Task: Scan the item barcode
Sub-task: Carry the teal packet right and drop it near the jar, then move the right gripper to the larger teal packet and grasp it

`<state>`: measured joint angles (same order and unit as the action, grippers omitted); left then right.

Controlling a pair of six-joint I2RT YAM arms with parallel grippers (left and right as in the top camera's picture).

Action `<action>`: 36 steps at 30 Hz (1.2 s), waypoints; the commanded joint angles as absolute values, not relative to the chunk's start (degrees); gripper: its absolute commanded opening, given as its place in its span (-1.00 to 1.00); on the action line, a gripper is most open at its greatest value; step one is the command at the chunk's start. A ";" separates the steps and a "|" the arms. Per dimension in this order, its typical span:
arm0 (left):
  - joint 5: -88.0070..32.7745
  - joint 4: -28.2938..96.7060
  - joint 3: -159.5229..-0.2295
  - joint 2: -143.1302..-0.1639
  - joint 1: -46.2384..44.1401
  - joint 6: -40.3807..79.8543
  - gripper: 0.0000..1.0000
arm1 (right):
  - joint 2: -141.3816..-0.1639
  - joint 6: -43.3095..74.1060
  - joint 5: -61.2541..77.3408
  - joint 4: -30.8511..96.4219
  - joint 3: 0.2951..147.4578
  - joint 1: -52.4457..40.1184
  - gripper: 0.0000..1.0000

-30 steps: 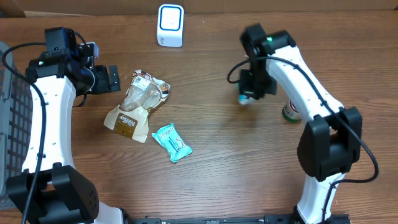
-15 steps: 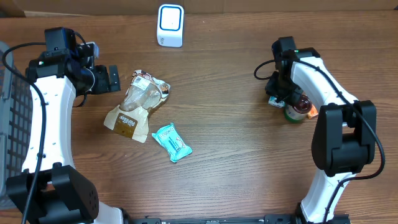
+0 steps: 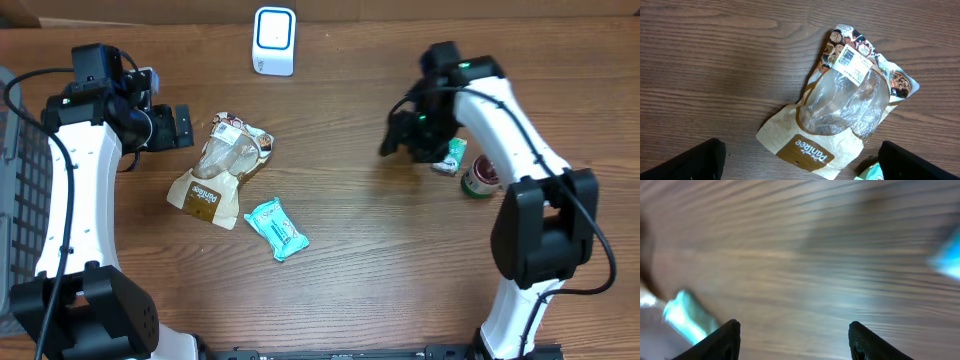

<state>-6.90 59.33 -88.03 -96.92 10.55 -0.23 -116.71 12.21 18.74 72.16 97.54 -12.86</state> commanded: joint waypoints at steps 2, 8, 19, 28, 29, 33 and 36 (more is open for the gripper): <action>-7.09 59.33 -88.88 -96.25 10.81 -1.30 0.99 | -114.93 8.91 23.70 68.71 94.59 -22.63 0.33; -7.09 59.33 -88.88 -96.25 10.81 -1.28 1.00 | -115.00 11.51 23.66 60.62 92.29 -36.47 0.27; -7.07 59.33 -88.88 -96.25 10.81 -1.30 0.99 | -117.12 18.17 21.28 47.94 90.04 -54.35 0.15; -7.09 59.33 -88.88 -96.25 10.81 -1.28 0.99 | -119.77 19.18 20.53 54.26 90.04 -52.77 0.15; -7.09 59.33 -88.88 -96.25 10.81 -1.30 0.99 | -119.77 20.40 19.14 55.37 90.04 -52.47 0.15; -7.09 59.33 -88.88 -96.25 10.81 -1.28 0.99 | -119.79 24.36 14.28 59.53 90.04 -50.59 0.17; -7.09 59.33 -88.88 -96.25 10.81 -1.30 0.99 | -119.79 28.34 11.75 60.16 90.04 -48.97 0.17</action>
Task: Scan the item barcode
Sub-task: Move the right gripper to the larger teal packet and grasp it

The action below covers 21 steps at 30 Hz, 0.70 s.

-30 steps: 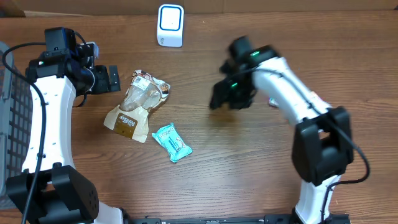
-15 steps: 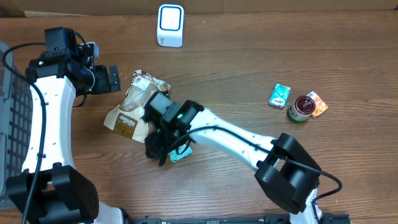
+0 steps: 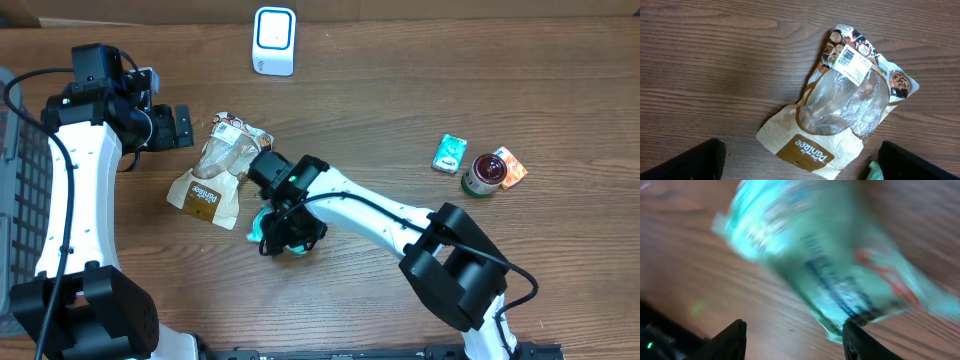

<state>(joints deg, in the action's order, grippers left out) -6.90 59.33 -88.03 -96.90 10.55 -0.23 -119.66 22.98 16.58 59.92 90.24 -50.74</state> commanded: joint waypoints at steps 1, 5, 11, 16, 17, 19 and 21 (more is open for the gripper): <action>-7.09 59.33 -88.88 -96.25 10.81 -1.30 0.99 | -119.79 30.24 11.07 60.40 90.04 -48.27 0.16; -7.09 59.33 -88.88 -96.25 10.81 -1.28 0.99 | -119.79 35.20 9.39 59.81 90.04 -43.97 0.17; -7.09 59.33 -88.88 -96.25 10.81 -1.30 0.99 | -119.79 33.26 11.99 59.66 90.04 -39.09 0.16; -7.09 59.33 -88.88 -96.25 10.81 -1.28 0.99 | -119.81 28.38 21.12 59.46 88.95 -38.26 0.16; -7.09 59.33 -88.88 -96.25 10.81 -1.30 0.99 | -119.81 28.38 23.22 58.76 88.09 -38.54 0.16; -7.09 59.33 -88.88 -96.25 10.81 -1.30 0.99 | -119.81 28.45 26.61 56.14 85.65 -38.89 0.16; -7.09 59.33 -88.88 -96.25 10.81 -1.30 0.99 | -119.83 28.75 29.23 52.66 82.89 -39.00 0.16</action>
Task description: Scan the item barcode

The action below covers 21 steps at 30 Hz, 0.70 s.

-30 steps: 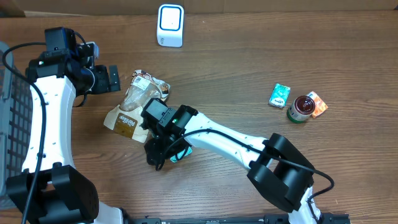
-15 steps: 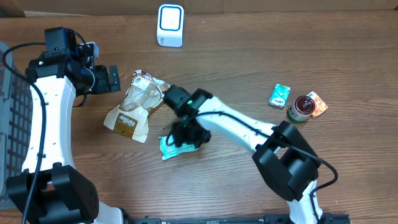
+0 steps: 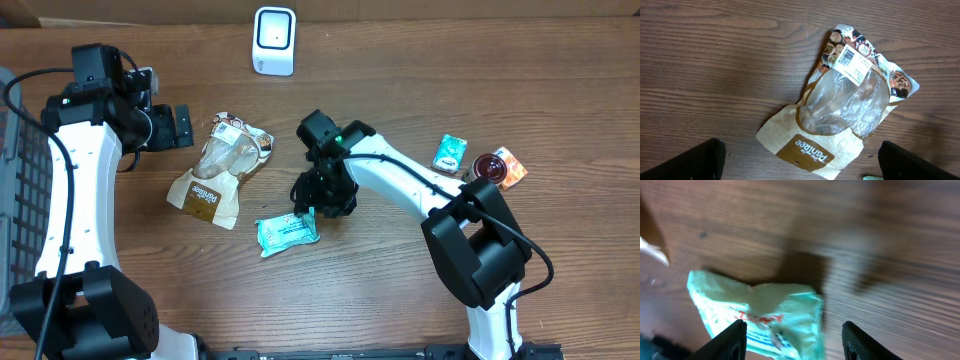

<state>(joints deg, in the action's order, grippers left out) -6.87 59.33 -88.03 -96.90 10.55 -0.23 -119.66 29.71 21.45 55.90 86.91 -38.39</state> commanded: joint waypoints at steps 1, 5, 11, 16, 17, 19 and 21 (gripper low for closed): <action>-7.09 59.33 -88.88 -96.25 10.81 -1.30 1.00 | -119.83 29.61 30.33 50.68 81.34 -38.98 0.16; -7.09 59.33 -88.88 -96.25 10.81 -1.30 0.99 | -119.83 33.54 31.20 45.12 76.60 -38.65 -0.09; -7.09 59.33 -88.88 -96.25 10.81 -1.30 0.99 | -120.05 36.05 29.12 43.88 76.20 -38.46 -0.49; -7.07 59.33 -88.88 -96.25 10.81 -1.30 1.00 | -120.25 36.05 29.12 43.40 76.23 -38.26 -0.92; -7.09 59.33 -88.88 -96.25 10.81 -1.30 0.99 | -120.25 36.03 29.19 43.09 76.25 -38.09 -0.92; -7.09 59.33 -88.88 -96.25 10.81 -1.28 0.99 | -120.18 35.99 29.19 43.18 76.69 -37.28 -0.92; -7.09 59.33 -88.88 -96.25 10.81 -1.28 0.99 | -119.70 34.96 29.10 44.36 77.76 -36.16 -0.93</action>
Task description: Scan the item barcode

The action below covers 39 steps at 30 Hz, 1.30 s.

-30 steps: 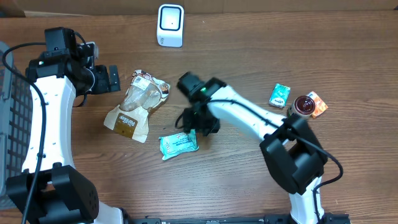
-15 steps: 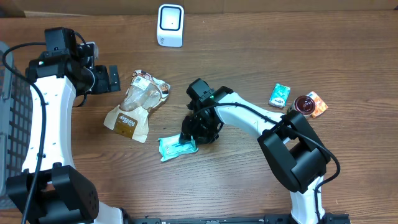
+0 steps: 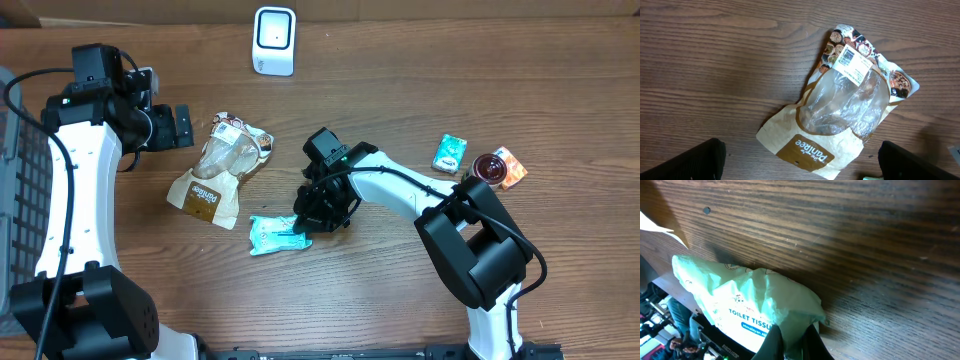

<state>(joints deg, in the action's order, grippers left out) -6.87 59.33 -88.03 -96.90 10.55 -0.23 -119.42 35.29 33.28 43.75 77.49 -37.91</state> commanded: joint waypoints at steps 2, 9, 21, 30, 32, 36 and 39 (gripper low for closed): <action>-7.09 59.31 -88.88 -96.25 10.81 -1.28 0.99 | -118.04 32.62 27.64 46.46 79.31 -34.76 -0.92; -7.09 59.33 -88.88 -96.25 10.81 -1.30 0.99 | -105.67 29.69 3.84 56.25 85.82 -33.54 -0.92; -7.09 59.33 -88.88 -96.25 10.81 -1.28 0.99 | -104.40 30.37 -51.79 69.47 87.33 -43.44 -0.92; -7.09 59.33 -88.88 -96.25 10.81 -1.30 0.99 | -113.32 29.47 -60.14 71.81 87.24 -44.10 -0.92; -7.09 59.33 -88.88 -96.25 10.81 -1.30 0.99 | -114.93 28.91 -59.22 72.01 87.24 -44.73 -0.92; -7.09 59.31 -88.88 -96.25 10.81 -1.28 0.99 | -118.67 27.35 -57.80 72.18 87.24 -47.31 -0.92; -7.09 59.33 -88.88 -96.25 10.81 -1.30 0.99 | -119.87 27.16 -57.60 72.16 87.24 -49.54 -0.92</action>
